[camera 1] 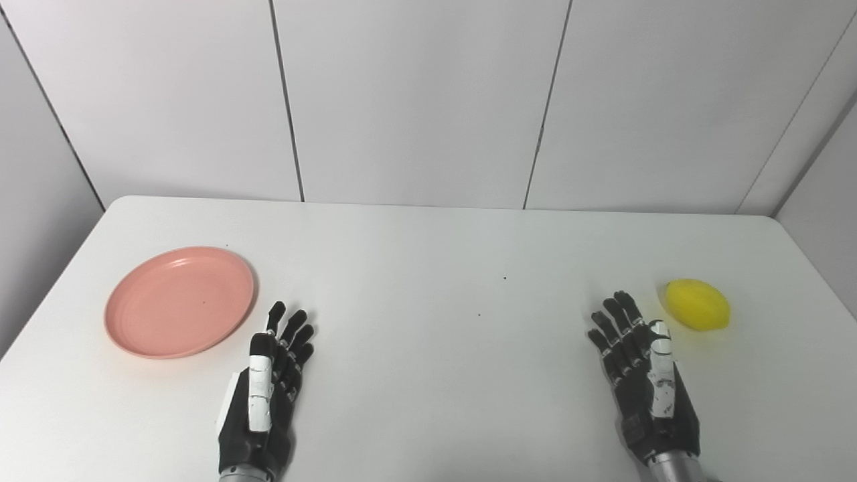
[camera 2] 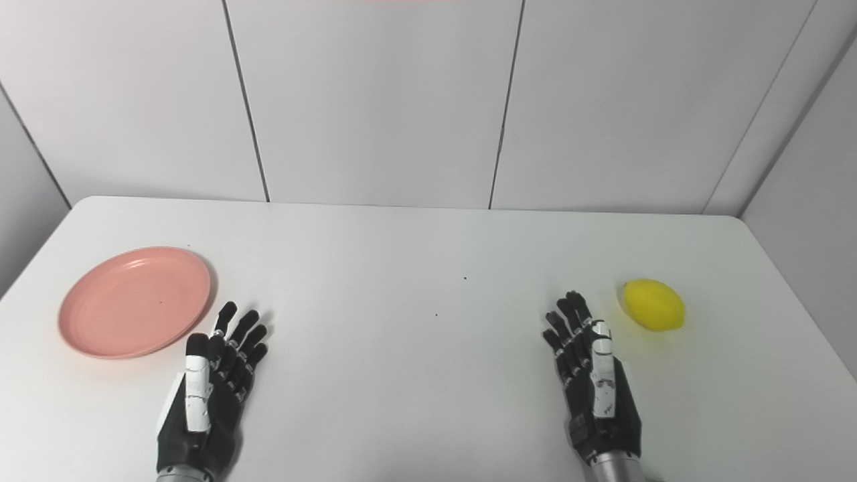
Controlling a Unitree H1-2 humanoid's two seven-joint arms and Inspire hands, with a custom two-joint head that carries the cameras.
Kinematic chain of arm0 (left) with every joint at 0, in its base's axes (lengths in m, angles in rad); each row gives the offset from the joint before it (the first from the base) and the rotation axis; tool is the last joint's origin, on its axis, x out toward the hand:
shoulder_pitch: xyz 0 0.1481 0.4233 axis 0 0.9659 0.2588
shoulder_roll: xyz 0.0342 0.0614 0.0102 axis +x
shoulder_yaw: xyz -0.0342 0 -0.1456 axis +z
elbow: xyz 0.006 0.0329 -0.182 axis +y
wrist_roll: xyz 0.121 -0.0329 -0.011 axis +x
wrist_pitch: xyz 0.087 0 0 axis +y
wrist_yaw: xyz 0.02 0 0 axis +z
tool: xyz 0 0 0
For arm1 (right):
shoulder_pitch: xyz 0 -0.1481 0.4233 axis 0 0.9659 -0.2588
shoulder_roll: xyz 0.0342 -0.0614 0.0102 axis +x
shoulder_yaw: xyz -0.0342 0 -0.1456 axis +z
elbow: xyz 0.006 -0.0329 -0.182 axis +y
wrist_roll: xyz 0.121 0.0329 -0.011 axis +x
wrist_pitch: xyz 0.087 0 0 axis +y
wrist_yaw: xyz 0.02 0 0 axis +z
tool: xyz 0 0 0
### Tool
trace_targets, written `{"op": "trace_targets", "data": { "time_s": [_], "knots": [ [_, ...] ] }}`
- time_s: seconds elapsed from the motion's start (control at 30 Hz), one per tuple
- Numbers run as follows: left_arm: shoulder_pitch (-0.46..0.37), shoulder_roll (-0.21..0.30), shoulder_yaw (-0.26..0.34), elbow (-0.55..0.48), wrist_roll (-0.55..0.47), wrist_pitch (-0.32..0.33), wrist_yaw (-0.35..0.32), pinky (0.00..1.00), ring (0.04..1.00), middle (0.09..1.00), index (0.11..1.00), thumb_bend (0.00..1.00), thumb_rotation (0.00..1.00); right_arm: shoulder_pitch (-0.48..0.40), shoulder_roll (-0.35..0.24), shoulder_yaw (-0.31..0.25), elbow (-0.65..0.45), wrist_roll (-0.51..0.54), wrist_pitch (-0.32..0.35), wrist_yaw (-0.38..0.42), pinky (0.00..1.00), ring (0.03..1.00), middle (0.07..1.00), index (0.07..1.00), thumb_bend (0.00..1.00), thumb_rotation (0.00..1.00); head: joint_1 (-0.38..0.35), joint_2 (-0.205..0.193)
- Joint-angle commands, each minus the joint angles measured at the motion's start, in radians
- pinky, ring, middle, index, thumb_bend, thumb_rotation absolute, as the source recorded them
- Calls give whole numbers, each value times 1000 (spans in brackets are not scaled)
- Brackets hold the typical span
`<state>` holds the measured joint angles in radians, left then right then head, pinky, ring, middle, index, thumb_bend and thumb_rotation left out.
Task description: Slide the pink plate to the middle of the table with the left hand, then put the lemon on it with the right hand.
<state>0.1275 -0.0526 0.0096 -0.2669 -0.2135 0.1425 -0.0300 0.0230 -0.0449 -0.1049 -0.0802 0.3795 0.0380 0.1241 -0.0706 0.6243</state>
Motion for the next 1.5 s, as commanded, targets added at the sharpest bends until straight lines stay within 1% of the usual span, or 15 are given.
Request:
{"op": "trace_targets", "data": {
  "time_s": [0.0, 0.13, 0.33, 0.5, 0.67, 0.8, 0.87, 1.0, 1.1, 1.23, 1.33, 1.47],
  "knots": [
    [30, -2, -3, -12, -8, -4, -8, 977, 953, 957, 1000, 849, 956, 28, -6, -3, 40, -2, 19, 5, 946, 929, 942, 923, 769, 918, -2, 0],
    [26, -3, 0, -8, -8, -9, -6, 977, 952, 956, 1000, 849, 956, 27, -6, -4, 40, -4, 20, 2, 943, 931, 941, 924, 773, 917, -1, -1],
    [23, -6, 7, -5, -13, -5, -2, 976, 951, 951, 997, 845, 950, 32, -8, 1, 34, -7, 24, 5, 974, 929, 940, 924, 769, 921, -3, -1],
    [23, -2, 9, 0, -11, -10, -7, 979, 954, 953, 1000, 846, 952, 40, -9, 8, 19, -20, 27, 1, 998, 940, 950, 942, 761, 950, -5, -2],
    [23, -5, 7, 2, -10, -13, -6, 982, 955, 954, 1000, 844, 951, 39, -8, 1, 23, -12, 26, 0, 1000, 936, 947, 939, 763, 939, 7, -6],
    [26, -13, -4, 13, 12, -31, -1, 965, 943, 943, 992, 834, 961, 38, -10, -10, 35, 0, 14, 3, 986, 925, 937, 922, 760, 922, 53, -25],
    [28, -22, -14, 23, 23, -49, 2, 961, 940, 943, 991, 821, 961, 37, -18, -17, 47, 6, 7, 10, 983, 925, 939, 928, 753, 928, 103, -41],
    [27, -38, -32, 40, 39, -70, 13, 944, 930, 934, 985, 828, 942, 31, -30, -34, 72, 32, 2, 30, 990, 939, 948, 937, 751, 916, 142, -61],
    [25, -46, -42, 53, 40, -81, 20, 947, 937, 935, 979, 832, 920, 27, -38, -41, 89, 42, -8, 44, 999, 946, 954, 941, 738, 920, 155, -72],
    [21, -57, -52, 86, 48, -112, 31, 946, 936, 930, 975, 826, 913, 21, -46, -49, 111, 48, -18, 51, 999, 946, 957, 942, 736, 923, 197, -101],
    [22, -70, -56, 100, 57, -124, 41, 927, 919, 919, 964, 826, 906, 18, -49, -57, 125, 53, -23, 60, 1000, 950, 960, 950, 737, 922, 212, -109],
    [20, -81, -59, 120, 61, -144, 40, 927, 915, 918, 962, 802, 905, 15, -53, -64, 137, 57, -28, 68, 1000, 965, 969, 958, 727, 936, 236, -122]
  ]
}}
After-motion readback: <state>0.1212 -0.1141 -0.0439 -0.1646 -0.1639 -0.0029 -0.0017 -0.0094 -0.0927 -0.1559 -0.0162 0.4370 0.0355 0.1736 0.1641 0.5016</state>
